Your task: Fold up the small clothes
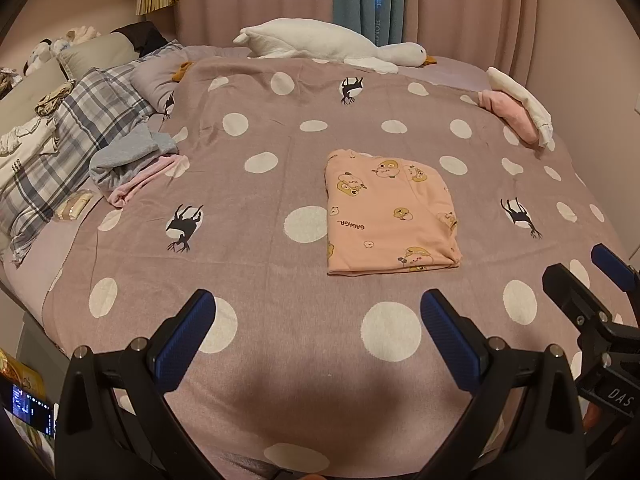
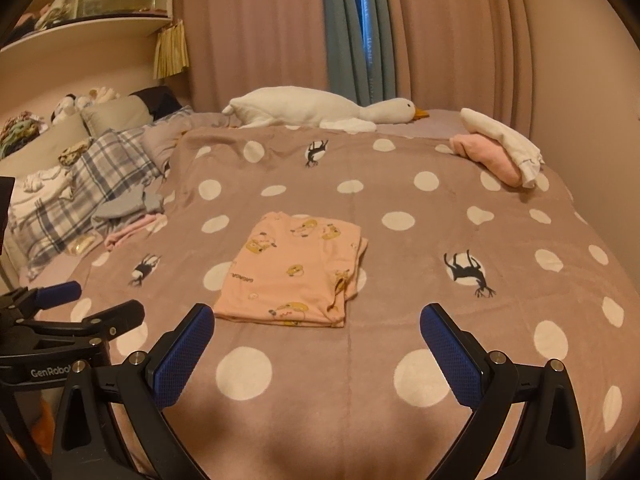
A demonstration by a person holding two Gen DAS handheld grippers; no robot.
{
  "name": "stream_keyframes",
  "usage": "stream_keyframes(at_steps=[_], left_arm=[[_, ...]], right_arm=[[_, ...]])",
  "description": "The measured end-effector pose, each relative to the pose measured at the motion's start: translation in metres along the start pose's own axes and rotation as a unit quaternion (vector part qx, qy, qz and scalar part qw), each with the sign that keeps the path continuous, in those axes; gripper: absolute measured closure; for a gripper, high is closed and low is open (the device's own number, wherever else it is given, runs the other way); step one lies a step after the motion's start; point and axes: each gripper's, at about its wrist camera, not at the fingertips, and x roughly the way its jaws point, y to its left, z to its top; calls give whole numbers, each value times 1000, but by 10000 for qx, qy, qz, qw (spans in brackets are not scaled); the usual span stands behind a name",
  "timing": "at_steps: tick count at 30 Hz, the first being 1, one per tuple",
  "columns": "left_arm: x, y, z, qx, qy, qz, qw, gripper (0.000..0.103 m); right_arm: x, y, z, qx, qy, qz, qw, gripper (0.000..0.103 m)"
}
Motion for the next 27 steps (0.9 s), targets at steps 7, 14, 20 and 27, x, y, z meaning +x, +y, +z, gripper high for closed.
stream_keyframes(at_steps=[7, 14, 20, 27], left_arm=[[0, 0, -2, 14, 29, -22, 10000, 0], [1, 0, -2, 21, 30, -22, 10000, 0], [1, 0, -3, 38, 30, -21, 10000, 0], [2, 0, -3, 59, 6, 12, 10000, 0]], right_arm=[[0, 1, 0, 4, 6, -3, 10000, 1], [1, 2, -1, 5, 4, 3, 10000, 1], [1, 2, -1, -20, 2, 11, 10000, 1], [2, 9, -7, -59, 9, 33, 10000, 1]])
